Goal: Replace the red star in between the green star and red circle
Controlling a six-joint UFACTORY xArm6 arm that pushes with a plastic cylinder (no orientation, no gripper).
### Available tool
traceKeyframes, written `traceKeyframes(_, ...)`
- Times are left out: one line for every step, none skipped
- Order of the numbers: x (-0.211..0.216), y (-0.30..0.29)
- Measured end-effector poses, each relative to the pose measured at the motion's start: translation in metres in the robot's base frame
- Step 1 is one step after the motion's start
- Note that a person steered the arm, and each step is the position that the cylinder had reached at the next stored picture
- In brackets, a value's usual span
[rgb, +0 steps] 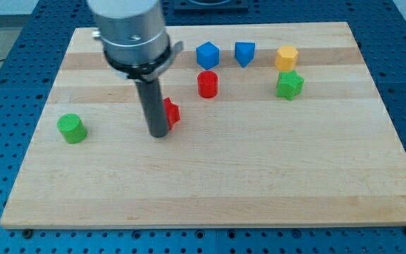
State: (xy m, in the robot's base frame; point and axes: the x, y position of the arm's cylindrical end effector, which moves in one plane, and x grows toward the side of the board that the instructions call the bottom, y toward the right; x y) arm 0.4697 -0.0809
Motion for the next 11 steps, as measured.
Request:
traceKeyframes(-0.001, -0.065)
traceKeyframes(-0.013, -0.107)
traceKeyframes(-0.031, -0.071)
traceKeyframes(-0.032, 0.03)
traceKeyframes(-0.028, 0.083)
traceKeyframes(-0.003, 0.094)
traceKeyframes(0.022, 0.092)
traceKeyframes(0.021, 0.113)
traceKeyframes(0.0, 0.112)
traceKeyframes(-0.005, 0.112)
traceKeyframes(0.007, 0.122)
